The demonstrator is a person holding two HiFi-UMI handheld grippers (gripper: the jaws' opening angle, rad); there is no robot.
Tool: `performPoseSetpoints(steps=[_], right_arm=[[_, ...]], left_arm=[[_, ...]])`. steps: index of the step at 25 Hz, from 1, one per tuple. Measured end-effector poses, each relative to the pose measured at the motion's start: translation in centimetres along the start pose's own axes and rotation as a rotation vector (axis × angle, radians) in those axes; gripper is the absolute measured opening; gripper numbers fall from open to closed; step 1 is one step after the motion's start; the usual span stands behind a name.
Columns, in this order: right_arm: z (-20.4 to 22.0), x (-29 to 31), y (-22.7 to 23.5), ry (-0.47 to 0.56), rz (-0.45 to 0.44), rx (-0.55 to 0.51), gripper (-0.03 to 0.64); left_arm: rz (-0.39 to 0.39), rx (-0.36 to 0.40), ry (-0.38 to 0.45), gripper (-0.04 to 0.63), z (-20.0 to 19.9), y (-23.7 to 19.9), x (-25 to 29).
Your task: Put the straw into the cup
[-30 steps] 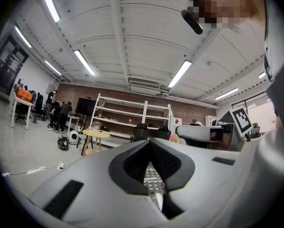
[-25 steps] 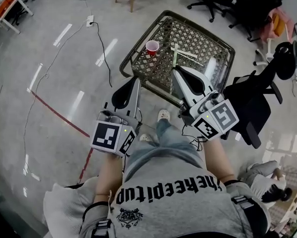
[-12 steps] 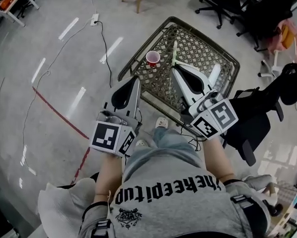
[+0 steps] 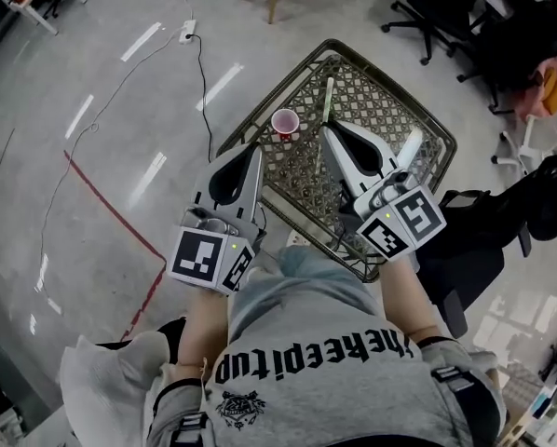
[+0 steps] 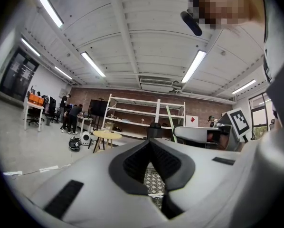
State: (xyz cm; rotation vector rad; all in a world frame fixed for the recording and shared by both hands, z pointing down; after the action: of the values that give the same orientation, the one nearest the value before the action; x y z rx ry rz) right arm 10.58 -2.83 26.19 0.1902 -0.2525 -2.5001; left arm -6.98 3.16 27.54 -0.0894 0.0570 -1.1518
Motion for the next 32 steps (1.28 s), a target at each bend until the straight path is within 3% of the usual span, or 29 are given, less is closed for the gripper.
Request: performPoseSetpoints(steps=[15,21,32], right_arm=[[0.9,0.2,4.2,0.021,-0.049,0.068,0.046],[0.6,0.5,5.0,0.019,-0.017,0.074,0.046],[1.0,3.1,5.6,0.010,0.081,0.066,0.046]], left_arm=[[-0.036,0.017,-0.020,0.032,0.4,1.8,3.5],[-0.022,0.013,-0.037,0.032,0.2,1.3,4.4],[0.071,-0.006,-0.064,0.032,0.1,-2.1,6.7]])
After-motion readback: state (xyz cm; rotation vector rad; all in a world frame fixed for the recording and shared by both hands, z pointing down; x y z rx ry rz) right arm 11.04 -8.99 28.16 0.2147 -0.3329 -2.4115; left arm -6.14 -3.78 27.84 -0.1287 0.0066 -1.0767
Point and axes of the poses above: the fingertips, and each gripper's own axes: x forward along the fingers, y to its right, z out of its underside, the point moved 7 cm from there along -x, backward along the fingers, and after that the axes turned 1 degree about x, right-handed, at the moved point
